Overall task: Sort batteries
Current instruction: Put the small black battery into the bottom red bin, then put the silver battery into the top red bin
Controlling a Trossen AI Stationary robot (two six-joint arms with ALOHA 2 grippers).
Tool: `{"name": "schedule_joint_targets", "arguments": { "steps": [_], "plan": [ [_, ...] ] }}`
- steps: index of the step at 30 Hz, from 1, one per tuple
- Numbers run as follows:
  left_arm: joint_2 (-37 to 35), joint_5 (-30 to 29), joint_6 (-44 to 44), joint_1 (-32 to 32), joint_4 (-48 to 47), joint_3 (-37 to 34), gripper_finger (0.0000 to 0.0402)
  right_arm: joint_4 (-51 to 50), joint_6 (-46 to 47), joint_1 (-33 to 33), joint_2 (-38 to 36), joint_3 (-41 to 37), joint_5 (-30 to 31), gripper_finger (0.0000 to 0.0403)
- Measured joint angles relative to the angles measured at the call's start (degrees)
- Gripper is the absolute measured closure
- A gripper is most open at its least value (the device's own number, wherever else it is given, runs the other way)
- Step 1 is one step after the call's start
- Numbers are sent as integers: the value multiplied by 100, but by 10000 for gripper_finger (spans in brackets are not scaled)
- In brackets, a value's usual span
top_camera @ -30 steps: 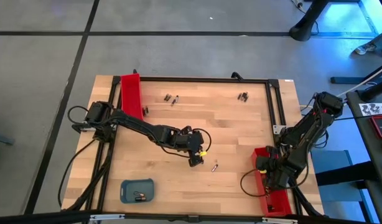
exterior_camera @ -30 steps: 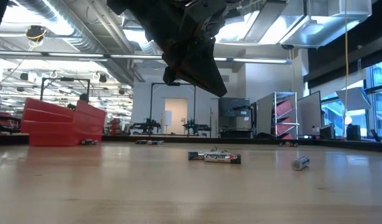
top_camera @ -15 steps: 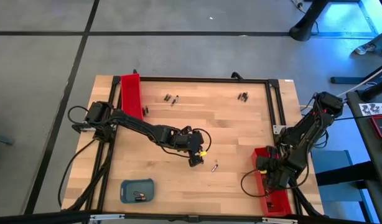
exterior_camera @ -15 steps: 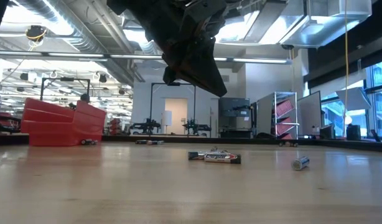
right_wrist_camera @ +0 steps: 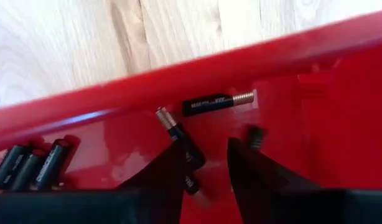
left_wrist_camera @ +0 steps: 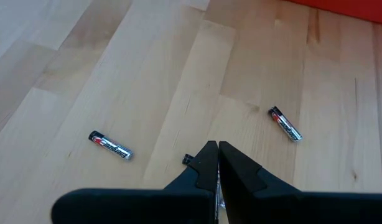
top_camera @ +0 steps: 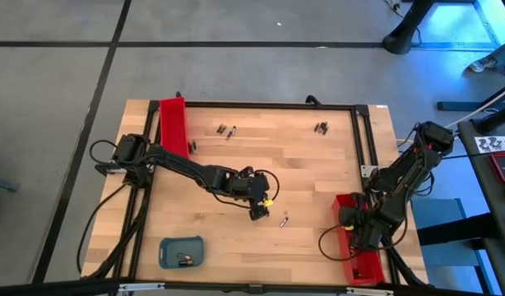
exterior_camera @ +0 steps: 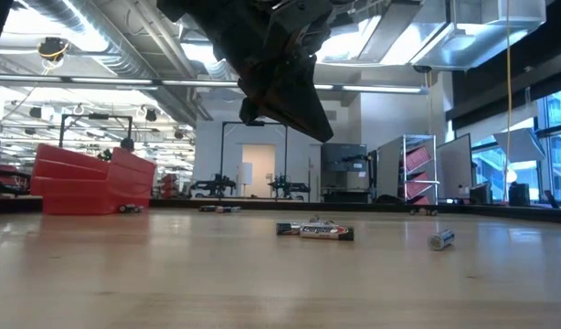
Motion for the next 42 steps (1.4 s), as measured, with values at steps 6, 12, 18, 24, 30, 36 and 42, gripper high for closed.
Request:
{"name": "schedule_joint_targets", "arguments": {
  "steps": [6,12,18,24,30,36,42],
  "plan": [
    [0,2,0,0,-2,0,396,-769,4,0,0,571,-60,279],
    [0,2,-1,2,-2,0,396,-1524,7,0,-57,1265,-229,279],
    [0,17,-79,2,23,0,396,-2092,250,0,-474,1987,-254,279],
    [0,398,-156,96,1293,-24,396,-2046,942,0,-1028,2477,1468,278],
    [-2,400,-694,541,2326,-512,391,-1740,1329,-228,-1211,2478,3900,278],
    [2,815,-996,1045,1561,-717,319,-1302,1295,-1246,-886,2478,4151,278],
    [2,1003,-937,1257,696,-646,218,-543,355,-2018,-501,2478,3769,278]
  ]
}}
